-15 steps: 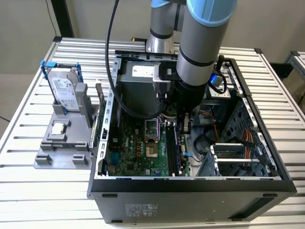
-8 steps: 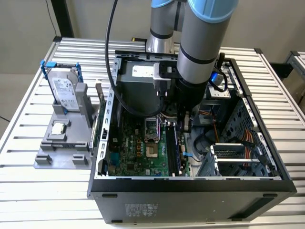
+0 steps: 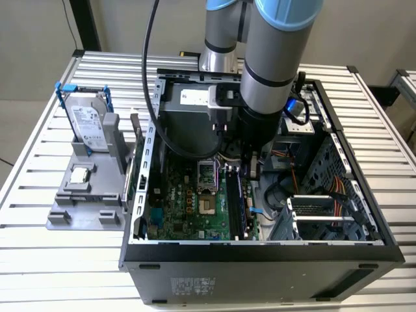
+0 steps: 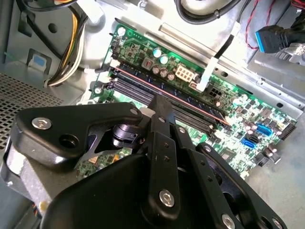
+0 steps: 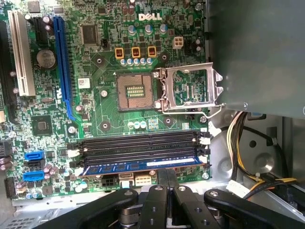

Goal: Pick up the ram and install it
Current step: 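Press down the ram until it locks into place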

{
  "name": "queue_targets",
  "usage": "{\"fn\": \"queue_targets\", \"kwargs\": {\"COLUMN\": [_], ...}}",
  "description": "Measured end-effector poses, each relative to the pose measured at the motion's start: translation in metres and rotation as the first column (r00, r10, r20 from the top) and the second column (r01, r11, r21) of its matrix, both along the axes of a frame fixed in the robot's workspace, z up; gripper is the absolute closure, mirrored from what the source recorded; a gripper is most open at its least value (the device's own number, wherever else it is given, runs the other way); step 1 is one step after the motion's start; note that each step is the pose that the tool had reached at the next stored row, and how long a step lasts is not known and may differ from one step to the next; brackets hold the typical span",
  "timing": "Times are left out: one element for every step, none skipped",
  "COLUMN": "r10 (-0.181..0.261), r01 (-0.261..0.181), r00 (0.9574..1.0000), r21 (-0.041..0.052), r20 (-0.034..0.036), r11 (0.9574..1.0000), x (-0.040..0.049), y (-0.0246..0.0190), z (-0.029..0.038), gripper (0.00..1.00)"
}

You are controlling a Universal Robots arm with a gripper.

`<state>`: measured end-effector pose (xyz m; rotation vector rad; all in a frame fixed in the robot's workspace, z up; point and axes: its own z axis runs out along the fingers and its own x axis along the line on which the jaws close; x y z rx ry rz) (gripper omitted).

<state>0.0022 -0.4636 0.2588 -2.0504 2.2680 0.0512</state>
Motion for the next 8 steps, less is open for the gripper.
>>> {"fn": "queue_targets", "kwargs": {"r10": [0.0, 0.0, 0.0, 0.0, 0.0, 0.0, 0.0, 0.0], "r01": [0.0, 0.0, 0.0, 0.0, 0.0, 0.0, 0.0, 0.0], "r00": [1.0, 1.0, 1.0, 1.0, 1.0, 1.0, 1.0, 1.0], "r21": [-0.0001, 0.0, 0.0, -0.0001, -0.0001, -0.0001, -0.0001, -0.0001], "r20": [0.0, 0.0, 0.0, 0.0, 0.0, 0.0, 0.0, 0.0], "r11": [1.0, 1.0, 1.0, 1.0, 1.0, 1.0, 1.0, 1.0], "x": [-0.0005, -0.0009, -0.0014, -0.0018, -0.0022, -0.0027, -0.0032, -0.0036], "y": [0.0, 0.0, 0.0, 0.0, 0.0, 0.0, 0.0, 0.0], "z": [0.0, 0.0, 0.0, 0.0, 0.0, 0.0, 0.0, 0.0], "gripper": [1.0, 1.0, 1.0, 1.0, 1.0, 1.0, 1.0, 1.0]}}
